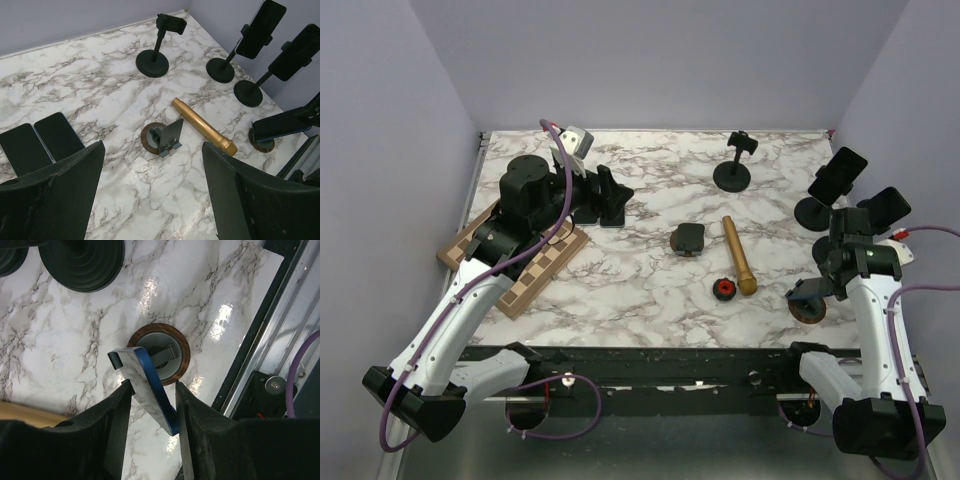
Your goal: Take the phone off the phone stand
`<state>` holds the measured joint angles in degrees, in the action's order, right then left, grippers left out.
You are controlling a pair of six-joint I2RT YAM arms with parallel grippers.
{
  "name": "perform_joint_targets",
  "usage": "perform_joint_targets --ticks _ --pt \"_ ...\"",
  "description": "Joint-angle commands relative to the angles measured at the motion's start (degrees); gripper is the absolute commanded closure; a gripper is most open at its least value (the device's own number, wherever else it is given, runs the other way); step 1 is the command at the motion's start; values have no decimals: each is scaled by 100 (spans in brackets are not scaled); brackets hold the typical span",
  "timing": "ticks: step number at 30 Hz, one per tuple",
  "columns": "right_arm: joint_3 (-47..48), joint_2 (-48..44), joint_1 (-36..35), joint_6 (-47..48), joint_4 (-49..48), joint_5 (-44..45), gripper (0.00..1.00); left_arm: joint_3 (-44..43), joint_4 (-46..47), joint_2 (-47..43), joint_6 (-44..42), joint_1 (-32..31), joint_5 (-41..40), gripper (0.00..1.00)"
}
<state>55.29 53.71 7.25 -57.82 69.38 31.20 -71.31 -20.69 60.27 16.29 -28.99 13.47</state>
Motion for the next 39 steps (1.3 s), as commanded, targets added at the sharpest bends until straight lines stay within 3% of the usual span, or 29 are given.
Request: perform_joint_targets --ticks 1,4,12,19,28,35,39 --pt "-128 7 32 85 -212 -88 51 39 -32 -6 -96 -27 -165 13" --pt "-128 33 32 118 -227 -112 54 38 -44 -7 -117 -28 -187 13" --pt "-68 -2 36 78 -142 -5 83 32 -56 -15 -126 -27 -205 13" --pt "515 -54 34 206 92 346 99 21 -56 -15 -127 -27 -187 13" --pt "1492 314 31 1536 -155 128 99 25 -68 -59 -166 -27 -269 13" --pt "1804 708 15 3024 -1288 -1987 99 25 -82 -40 -240 -10 -405 13" --pt "2018 877 -211 3435 -1744 -2506 99 45 -89 10 -309 -10 -559 13"
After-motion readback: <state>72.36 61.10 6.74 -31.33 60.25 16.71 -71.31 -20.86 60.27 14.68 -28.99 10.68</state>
